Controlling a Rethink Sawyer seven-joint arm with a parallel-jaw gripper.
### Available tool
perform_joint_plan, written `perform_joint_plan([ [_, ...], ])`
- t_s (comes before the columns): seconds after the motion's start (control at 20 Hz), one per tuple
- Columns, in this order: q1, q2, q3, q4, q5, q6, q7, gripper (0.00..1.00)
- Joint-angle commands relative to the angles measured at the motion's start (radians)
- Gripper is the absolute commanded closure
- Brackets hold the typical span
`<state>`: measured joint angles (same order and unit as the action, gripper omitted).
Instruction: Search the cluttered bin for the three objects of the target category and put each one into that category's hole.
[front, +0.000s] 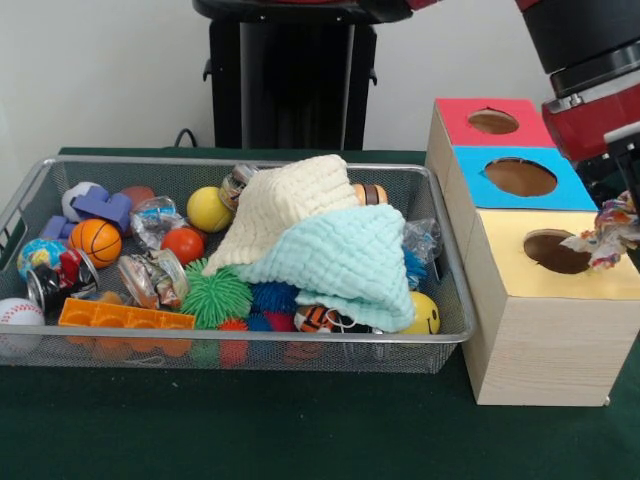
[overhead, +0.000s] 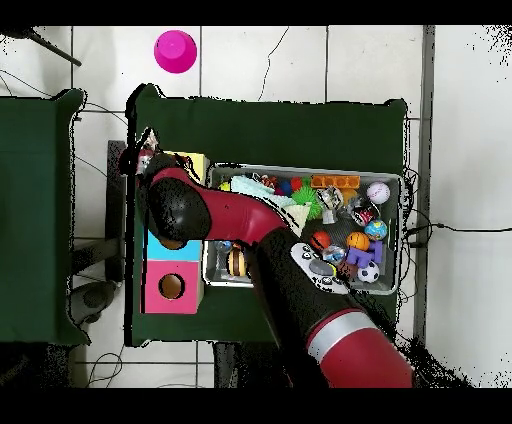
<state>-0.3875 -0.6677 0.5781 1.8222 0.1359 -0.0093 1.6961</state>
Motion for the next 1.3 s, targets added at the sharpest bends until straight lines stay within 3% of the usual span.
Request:
perform_joint_plan([
  [0.05,-0.021,0.037,-0.034,0.043,-0.017,-0.014,0.183,1.00],
  [0.7,-0.143,0.065,0.034,0.082,-0.126,0.020,0.110,1.00],
  [1.3,-0.091,0.068,-0.036,0.070,-0.135,0.005,0.148,1.00],
])
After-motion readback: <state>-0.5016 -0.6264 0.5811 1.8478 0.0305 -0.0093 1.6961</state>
